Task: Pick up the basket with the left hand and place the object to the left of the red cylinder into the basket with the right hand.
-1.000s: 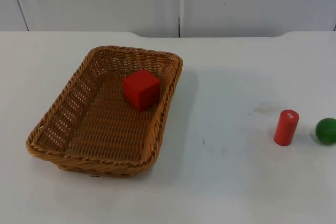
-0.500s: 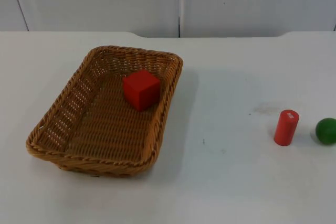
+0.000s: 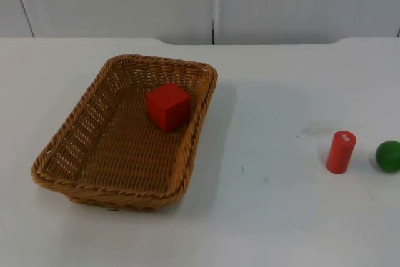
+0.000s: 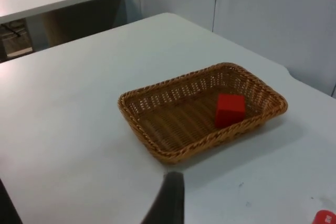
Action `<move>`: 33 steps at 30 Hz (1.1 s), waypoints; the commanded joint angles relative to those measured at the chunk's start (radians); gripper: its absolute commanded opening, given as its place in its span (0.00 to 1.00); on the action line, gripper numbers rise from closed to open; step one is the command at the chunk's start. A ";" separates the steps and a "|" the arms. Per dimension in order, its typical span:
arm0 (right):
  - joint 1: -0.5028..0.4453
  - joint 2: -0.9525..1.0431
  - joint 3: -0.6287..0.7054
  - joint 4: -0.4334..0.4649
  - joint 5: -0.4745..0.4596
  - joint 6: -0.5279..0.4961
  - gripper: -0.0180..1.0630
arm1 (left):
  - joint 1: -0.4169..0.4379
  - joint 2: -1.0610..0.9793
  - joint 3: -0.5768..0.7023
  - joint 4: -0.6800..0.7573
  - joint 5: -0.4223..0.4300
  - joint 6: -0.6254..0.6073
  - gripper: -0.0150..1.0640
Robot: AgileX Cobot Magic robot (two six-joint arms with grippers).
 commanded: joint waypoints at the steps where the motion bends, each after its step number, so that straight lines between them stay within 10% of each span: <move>1: 0.006 -0.018 0.006 -0.002 0.020 0.012 0.73 | 0.002 -0.004 -0.016 0.024 0.023 -0.013 0.79; 33: 0.006 -0.317 0.006 -0.052 0.305 0.112 0.73 | -0.039 -0.004 -0.016 -0.026 0.210 0.150 0.79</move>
